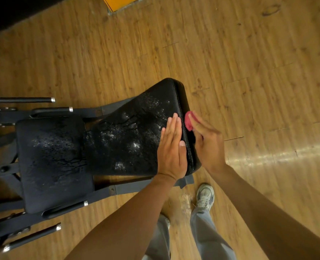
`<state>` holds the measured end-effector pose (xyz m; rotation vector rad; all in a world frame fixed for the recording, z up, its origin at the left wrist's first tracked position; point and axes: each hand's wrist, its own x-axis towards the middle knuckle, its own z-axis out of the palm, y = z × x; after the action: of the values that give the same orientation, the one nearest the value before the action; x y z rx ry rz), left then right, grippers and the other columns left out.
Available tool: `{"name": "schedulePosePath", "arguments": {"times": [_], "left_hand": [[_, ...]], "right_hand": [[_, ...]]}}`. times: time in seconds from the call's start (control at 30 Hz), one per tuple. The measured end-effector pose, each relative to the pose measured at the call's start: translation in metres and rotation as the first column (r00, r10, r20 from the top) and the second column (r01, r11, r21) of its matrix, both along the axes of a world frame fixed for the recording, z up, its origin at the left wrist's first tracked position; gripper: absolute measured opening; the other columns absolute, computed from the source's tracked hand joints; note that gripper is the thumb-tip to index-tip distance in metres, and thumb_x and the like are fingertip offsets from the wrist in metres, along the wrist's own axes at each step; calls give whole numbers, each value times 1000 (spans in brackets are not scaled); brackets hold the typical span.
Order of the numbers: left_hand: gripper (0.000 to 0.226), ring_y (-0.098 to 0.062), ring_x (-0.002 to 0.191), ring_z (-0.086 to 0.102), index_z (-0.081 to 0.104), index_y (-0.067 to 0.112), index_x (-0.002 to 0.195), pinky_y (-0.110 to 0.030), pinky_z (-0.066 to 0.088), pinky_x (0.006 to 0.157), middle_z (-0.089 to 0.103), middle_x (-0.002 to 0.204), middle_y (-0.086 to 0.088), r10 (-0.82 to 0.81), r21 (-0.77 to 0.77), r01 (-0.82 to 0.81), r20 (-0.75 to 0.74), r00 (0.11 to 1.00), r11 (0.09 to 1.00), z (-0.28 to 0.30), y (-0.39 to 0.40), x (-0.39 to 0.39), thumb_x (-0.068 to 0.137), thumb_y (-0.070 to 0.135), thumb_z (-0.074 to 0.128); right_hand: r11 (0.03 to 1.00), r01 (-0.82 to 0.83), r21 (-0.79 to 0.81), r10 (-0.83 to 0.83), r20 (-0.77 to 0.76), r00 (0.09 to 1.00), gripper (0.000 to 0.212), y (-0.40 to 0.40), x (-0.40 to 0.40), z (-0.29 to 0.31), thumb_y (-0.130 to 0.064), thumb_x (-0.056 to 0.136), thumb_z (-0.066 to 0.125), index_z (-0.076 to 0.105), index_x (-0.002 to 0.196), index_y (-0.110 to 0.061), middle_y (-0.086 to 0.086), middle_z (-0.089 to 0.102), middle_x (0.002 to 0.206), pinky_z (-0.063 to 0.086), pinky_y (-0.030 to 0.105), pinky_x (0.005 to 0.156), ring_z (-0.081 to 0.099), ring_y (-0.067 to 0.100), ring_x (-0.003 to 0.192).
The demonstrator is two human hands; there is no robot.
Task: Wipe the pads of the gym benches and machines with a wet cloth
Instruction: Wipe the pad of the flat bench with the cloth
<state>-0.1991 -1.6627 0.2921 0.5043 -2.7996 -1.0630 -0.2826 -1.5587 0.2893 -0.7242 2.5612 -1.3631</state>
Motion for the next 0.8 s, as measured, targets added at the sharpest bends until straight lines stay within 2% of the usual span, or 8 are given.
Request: {"name": "schedulePosePath", "arguments": {"times": [0.17,0.27,0.4,0.5,0.6,0.7,0.8], "left_hand": [[59,-18,159,8,18,5,162,-41,7,129,14,172,-6,7,3,-7,4,1000,1000,0,0,0,106,23,19],[59,-19,159,8,18,4,162,-42,7,129,13,172,-6,2,-1,-2,-5,1000,1000,1,0,1,106,24,18],[59,-19,159,7,17,2,162,-44,8,129,12,172,-7,1,13,0,-21,1000,1000,0,0,1,107,25,18],[59,-18,159,6,17,2,162,-45,9,129,13,171,-8,-10,-1,10,-29,1000,1000,1,1,2,107,23,17],[58,-17,159,6,17,3,162,-46,9,129,12,171,-8,-8,-13,7,-34,999,1000,1,1,2,107,23,17],[58,-18,159,6,16,2,162,-46,9,129,13,171,-10,-12,-19,11,-40,999,1000,-1,1,3,108,21,19],[57,-18,159,6,16,3,162,-46,10,129,13,172,-9,-22,-32,20,-53,998,999,-1,1,3,107,16,23]], "right_hand": [[997,-1,71,2,-10,1000,48,-24,-36,-6,9,95,58,61,139,-11,10,54,149,50,40,109,53,19,137],[997,19,73,-16,-40,999,47,-1,1,2,11,94,55,62,138,-6,11,58,145,54,41,105,59,23,132],[999,50,19,-50,-18,999,51,36,63,11,21,88,59,63,134,-1,12,60,141,50,35,107,59,24,132],[996,81,43,-81,-6,997,42,17,41,8,11,94,59,66,133,-5,15,60,141,57,38,98,63,24,126],[994,109,32,-110,41,993,37,-1,19,9,1,100,58,64,135,-7,16,57,145,56,41,100,60,24,130],[997,81,-2,-81,19,997,44,25,57,12,9,97,57,62,138,-6,11,57,146,57,41,100,61,23,129],[993,113,-19,-111,90,990,49,54,106,19,14,96,55,60,139,-8,5,55,148,53,41,105,57,20,134]]}}
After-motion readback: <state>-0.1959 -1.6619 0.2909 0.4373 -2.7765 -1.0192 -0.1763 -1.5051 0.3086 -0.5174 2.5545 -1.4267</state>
